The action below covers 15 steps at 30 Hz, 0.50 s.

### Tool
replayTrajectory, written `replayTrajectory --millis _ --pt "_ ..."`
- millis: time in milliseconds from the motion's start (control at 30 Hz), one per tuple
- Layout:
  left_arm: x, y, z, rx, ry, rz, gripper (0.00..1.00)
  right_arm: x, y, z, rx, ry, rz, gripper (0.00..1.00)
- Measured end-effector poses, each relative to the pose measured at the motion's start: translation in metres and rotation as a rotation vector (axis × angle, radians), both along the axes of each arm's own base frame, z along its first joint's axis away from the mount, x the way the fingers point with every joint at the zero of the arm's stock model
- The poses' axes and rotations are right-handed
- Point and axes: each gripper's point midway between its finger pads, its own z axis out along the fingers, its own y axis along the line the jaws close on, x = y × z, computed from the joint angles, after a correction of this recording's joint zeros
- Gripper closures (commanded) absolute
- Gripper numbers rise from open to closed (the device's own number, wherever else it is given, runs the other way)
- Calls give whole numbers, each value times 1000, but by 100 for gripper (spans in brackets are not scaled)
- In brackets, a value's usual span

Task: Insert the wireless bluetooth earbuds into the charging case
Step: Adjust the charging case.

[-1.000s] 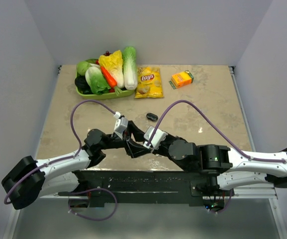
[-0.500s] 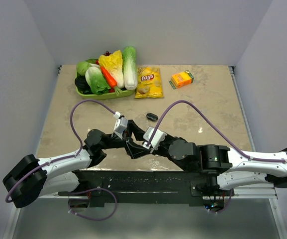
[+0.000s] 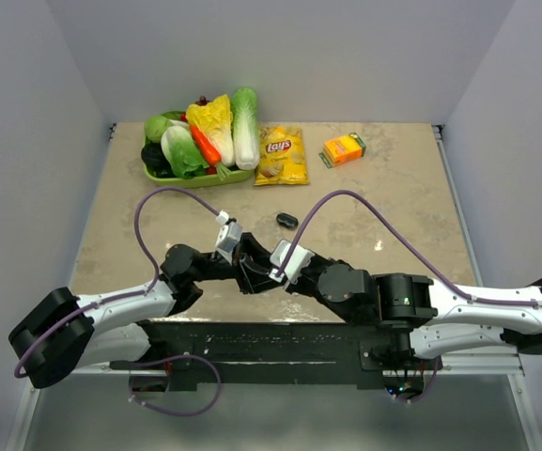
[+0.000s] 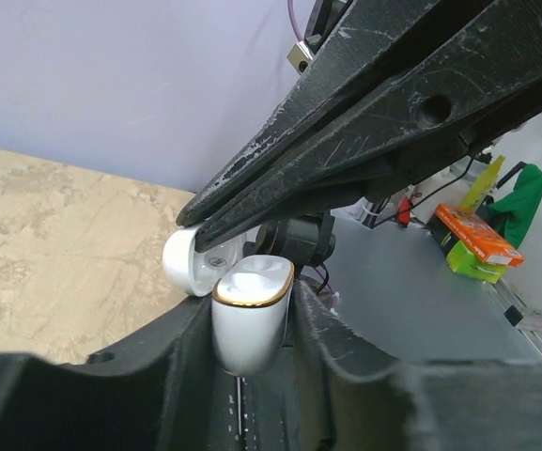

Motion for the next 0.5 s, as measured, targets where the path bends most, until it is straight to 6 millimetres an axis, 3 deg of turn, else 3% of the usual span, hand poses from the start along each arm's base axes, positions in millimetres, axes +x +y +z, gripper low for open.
replayTrajectory --millis 200,400,433,500 --pt "-1 1 0 -3 1 -7 91 0 1 0 3 1 1 100" --pt "-3 3 -3 -10 -5 -7 100 -1 3 -1 0 5 10 100" --pt "-3 3 -3 -11 -7 -7 100 -1 3 -1 3 7 8 83" --pt "-3 3 -3 -14 -10 -7 100 -1 4 -1 14 14 3 70"
